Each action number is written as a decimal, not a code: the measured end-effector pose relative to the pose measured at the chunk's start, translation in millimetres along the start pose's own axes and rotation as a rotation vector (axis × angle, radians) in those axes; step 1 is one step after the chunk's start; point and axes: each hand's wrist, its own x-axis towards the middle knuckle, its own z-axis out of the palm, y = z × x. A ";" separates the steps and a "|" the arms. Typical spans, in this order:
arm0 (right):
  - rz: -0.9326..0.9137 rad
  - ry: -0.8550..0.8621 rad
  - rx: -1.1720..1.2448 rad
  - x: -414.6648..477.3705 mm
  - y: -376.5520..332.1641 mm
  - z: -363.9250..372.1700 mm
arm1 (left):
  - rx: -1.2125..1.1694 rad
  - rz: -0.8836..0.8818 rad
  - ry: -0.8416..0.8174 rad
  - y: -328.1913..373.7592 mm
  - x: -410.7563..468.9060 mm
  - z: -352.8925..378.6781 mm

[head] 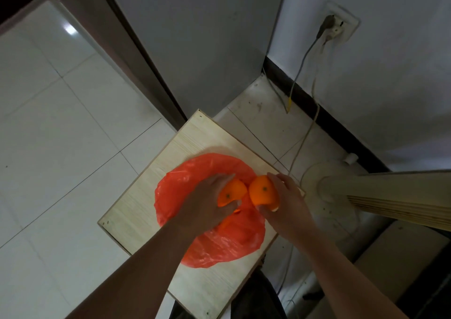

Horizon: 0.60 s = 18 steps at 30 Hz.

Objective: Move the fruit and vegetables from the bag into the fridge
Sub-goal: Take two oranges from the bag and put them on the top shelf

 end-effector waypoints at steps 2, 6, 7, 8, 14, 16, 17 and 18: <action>-0.014 0.005 0.009 -0.3 4.2 2.0 | -0.017 -0.049 -0.053 -5.4 0.5 8.5; -0.025 0.006 0.051 -3.5 12.4 3.8 | -0.059 -0.083 -0.057 -10.1 -1.3 18.8; -0.033 0.006 0.059 -4.2 14.8 4.5 | -0.073 -0.096 -0.056 -10.5 -0.6 19.7; -0.039 0.005 0.064 -4.7 17.0 5.4 | -0.082 -0.106 -0.056 -11.2 0.7 20.9; -0.036 0.013 0.068 -5.6 19.9 4.5 | -0.034 -0.109 -0.066 -12.4 11.9 29.8; -0.035 0.015 0.084 -5.9 18.4 4.1 | -0.025 -0.118 -0.069 -11.6 13.0 29.6; -0.035 0.020 0.098 -6.1 17.2 4.4 | -0.013 -0.118 -0.073 -11.1 12.9 28.9; -0.032 0.026 0.110 -6.6 15.9 4.7 | 0.004 -0.117 -0.080 -10.2 12.1 28.0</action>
